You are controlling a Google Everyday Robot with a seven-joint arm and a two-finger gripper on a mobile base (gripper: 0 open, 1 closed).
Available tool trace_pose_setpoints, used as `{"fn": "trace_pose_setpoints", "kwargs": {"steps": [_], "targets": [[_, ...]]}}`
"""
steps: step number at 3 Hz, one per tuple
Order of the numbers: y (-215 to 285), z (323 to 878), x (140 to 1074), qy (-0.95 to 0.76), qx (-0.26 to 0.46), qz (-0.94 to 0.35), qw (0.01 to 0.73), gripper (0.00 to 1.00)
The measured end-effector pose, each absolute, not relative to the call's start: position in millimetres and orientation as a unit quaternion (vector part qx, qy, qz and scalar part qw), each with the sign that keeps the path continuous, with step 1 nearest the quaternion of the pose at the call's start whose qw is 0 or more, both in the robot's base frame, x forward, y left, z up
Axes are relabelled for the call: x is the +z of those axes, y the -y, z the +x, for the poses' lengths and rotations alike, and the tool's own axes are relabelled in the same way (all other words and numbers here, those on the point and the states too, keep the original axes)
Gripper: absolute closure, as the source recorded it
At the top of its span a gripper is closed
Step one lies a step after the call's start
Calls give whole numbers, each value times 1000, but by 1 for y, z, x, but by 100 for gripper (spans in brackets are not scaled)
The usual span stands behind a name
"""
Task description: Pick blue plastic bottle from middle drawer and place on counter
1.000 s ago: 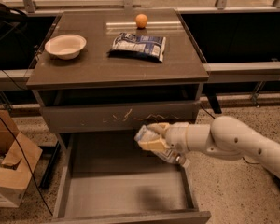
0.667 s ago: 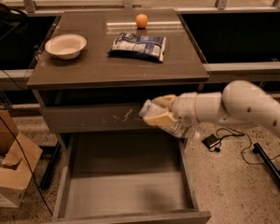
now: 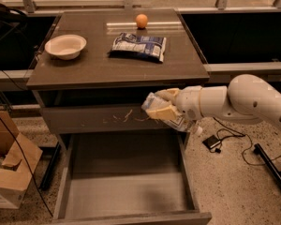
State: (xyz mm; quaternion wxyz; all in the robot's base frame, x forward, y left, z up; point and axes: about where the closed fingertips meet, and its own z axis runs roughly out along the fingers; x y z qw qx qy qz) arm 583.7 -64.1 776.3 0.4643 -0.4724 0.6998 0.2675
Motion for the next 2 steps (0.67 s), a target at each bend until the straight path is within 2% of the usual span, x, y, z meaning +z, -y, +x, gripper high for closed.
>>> {"fn": "trace_pose_setpoints", "kwargs": {"steps": [1, 2], "targets": [[52, 589, 781, -690, 253, -498, 460, 100], [40, 608, 816, -668, 190, -543, 471, 100]]}}
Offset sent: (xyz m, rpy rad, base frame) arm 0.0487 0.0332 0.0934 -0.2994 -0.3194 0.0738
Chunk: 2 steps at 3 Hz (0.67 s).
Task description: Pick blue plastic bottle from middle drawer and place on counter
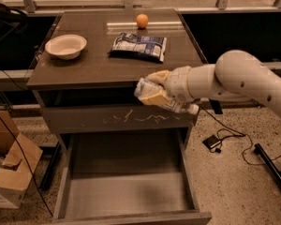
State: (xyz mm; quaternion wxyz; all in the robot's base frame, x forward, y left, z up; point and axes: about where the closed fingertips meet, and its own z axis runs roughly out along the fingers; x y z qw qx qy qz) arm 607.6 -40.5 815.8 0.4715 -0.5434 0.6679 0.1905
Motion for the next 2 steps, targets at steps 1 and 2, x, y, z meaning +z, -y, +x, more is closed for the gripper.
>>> {"fn": "trace_pose_setpoints", "kwargs": {"steps": [1, 2], "targets": [[14, 631, 885, -613, 98, -613, 488, 100], [-7, 645, 925, -573, 62, -647, 499, 100]]}}
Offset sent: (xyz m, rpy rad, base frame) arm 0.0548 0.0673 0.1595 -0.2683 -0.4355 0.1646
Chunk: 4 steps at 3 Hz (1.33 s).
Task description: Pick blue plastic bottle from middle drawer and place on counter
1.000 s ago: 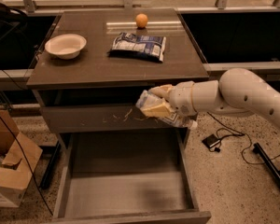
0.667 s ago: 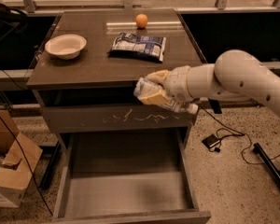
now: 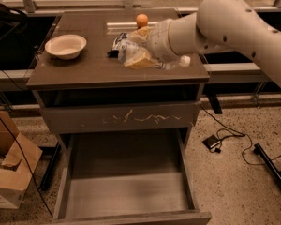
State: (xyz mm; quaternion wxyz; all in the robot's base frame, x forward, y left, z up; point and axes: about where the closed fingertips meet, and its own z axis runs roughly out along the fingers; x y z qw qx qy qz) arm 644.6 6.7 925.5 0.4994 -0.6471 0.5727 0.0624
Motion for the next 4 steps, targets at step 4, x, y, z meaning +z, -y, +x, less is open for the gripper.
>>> {"fn": "trace_pose_setpoints", "kwargs": {"steps": [4], "targets": [[-100, 727, 886, -524, 198, -673, 483, 82]]}}
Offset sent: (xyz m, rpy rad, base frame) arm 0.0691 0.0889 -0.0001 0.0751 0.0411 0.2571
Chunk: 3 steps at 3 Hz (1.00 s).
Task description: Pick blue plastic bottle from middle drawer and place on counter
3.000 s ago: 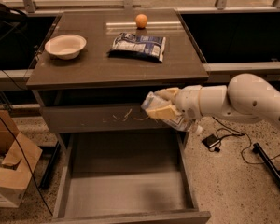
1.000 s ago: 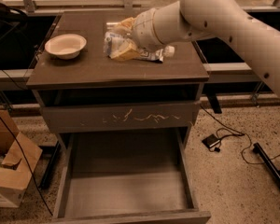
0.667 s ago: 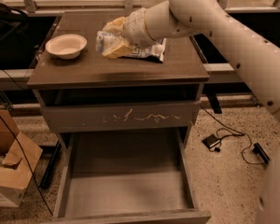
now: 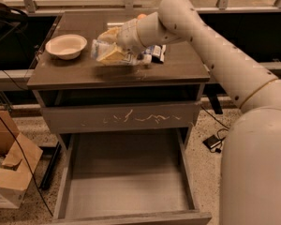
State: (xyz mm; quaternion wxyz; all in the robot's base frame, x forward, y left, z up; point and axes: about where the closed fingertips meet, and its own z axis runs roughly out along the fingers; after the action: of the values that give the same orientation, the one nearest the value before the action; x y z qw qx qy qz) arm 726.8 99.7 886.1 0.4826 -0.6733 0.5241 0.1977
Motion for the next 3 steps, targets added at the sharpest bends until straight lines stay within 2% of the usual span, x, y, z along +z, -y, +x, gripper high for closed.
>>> {"fn": "trace_pose_setpoints", "kwargs": {"steps": [1, 2, 3], "targets": [[-112, 745, 864, -542, 219, -653, 482, 51], [-123, 754, 857, -549, 225, -643, 484, 28], [-123, 754, 857, -549, 225, -643, 484, 0]]}}
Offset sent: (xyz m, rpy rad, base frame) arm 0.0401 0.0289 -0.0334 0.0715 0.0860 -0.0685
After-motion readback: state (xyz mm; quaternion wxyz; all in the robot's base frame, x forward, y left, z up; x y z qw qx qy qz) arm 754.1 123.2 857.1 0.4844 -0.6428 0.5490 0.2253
